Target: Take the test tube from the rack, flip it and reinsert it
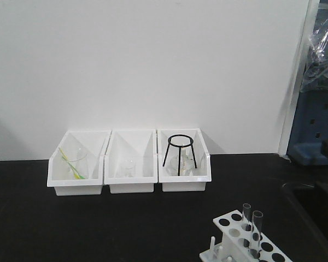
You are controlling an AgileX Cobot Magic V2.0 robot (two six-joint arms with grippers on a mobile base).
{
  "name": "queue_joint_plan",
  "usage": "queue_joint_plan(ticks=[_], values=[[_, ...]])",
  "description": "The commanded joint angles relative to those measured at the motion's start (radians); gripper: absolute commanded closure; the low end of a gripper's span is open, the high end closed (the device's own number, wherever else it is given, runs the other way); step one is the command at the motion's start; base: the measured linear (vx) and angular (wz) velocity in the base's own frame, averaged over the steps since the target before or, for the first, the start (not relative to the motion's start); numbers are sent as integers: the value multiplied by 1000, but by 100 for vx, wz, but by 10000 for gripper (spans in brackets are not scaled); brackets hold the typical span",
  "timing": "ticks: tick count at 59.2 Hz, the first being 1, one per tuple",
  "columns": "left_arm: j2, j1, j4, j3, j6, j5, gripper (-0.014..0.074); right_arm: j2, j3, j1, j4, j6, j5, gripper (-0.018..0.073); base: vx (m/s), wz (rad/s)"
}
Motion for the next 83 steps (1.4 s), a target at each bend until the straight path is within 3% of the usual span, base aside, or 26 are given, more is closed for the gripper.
queue_joint_plan(ticks=[1, 46, 56, 60, 67, 83], values=[[-11, -8, -5, 2, 0, -79, 603, -49, -37, -6, 1, -1, 21, 574, 0, 0], [-11, -8, -5, 2, 0, -79, 603, -129, -36, -6, 3, -2, 72, 571, 0, 0], [-11, -8, -5, 2, 0, -79, 603, -165, -18, -6, 156, -10, 73, 571, 0, 0], [-11, -8, -5, 2, 0, -79, 603, -236, 42, -6, 220, -93, 36, 571, 0, 0], [-11, -8, -5, 2, 0, -79, 603, -376, 217, -21, 241, -193, -12, 571, 0, 0], [-11, -8, -5, 2, 0, -79, 603, -700, 609, -216, 341, -203, -26, 571, 0, 0]])
